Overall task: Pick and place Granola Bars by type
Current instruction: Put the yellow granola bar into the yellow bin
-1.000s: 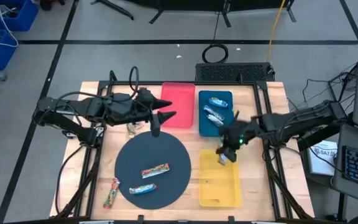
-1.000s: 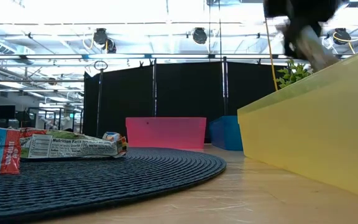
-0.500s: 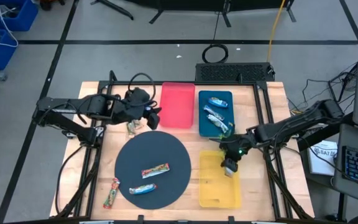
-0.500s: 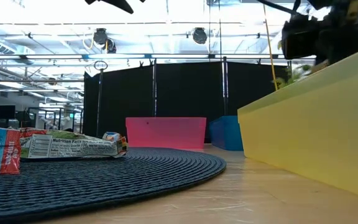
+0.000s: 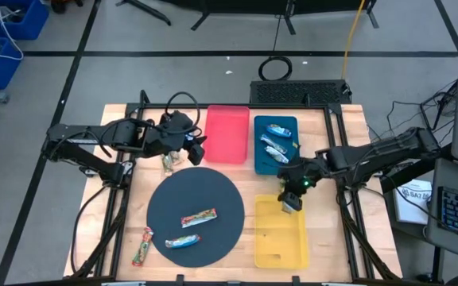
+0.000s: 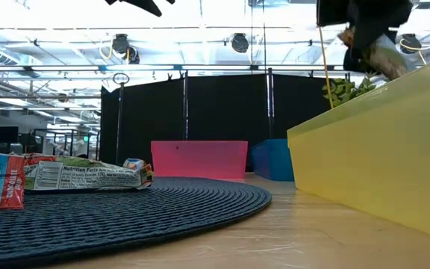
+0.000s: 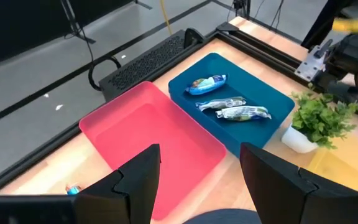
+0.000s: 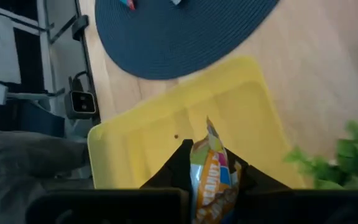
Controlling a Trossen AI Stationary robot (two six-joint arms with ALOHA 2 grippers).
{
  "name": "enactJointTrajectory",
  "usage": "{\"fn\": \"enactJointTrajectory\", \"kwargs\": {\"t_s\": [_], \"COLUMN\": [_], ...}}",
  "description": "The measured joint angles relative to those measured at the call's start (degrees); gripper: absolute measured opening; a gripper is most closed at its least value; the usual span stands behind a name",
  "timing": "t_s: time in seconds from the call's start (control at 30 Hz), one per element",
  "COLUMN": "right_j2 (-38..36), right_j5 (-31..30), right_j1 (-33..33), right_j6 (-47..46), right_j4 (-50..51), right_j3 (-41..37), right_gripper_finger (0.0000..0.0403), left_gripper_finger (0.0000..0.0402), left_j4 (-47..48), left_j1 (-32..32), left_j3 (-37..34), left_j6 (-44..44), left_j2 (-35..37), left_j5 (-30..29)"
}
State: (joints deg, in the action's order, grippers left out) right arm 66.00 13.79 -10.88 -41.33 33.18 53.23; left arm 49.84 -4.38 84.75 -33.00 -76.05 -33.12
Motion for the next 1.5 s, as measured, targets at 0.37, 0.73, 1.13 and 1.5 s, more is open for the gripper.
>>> {"fn": "enactJointTrajectory", "kwargs": {"t_s": [0.37,0.73,1.13,1.5], "right_j2": [5.7,19.3,22.1,17.2], "right_j5": [1.2,-0.1,3.1,2.8], "right_j1": [-11.0,-15.8,-18.2,-18.1], "right_j6": [-7.7,-8.4,-11.6,-14.7], "right_j4": [-0.3,-6.6,-8.6,-12.9], "right_j3": [3.5,3.5,3.2,4.8], "right_gripper_finger": [0.0019,0.0019,0.0078,0.0139], "left_gripper_finger": [0.0225,0.0225,0.0225,0.0225], "left_j4": [0.0,0.1,0.3,24.7], "left_j1": [1.0,2.9,4.5,5.8], "left_j3": [0.0,0.0,0.0,-0.6], "left_j6": [2.7,5.7,6.1,-21.9], "left_j2": [0.0,0.0,0.0,0.0], "left_j5": [0.1,1.2,3.1,3.2]}}
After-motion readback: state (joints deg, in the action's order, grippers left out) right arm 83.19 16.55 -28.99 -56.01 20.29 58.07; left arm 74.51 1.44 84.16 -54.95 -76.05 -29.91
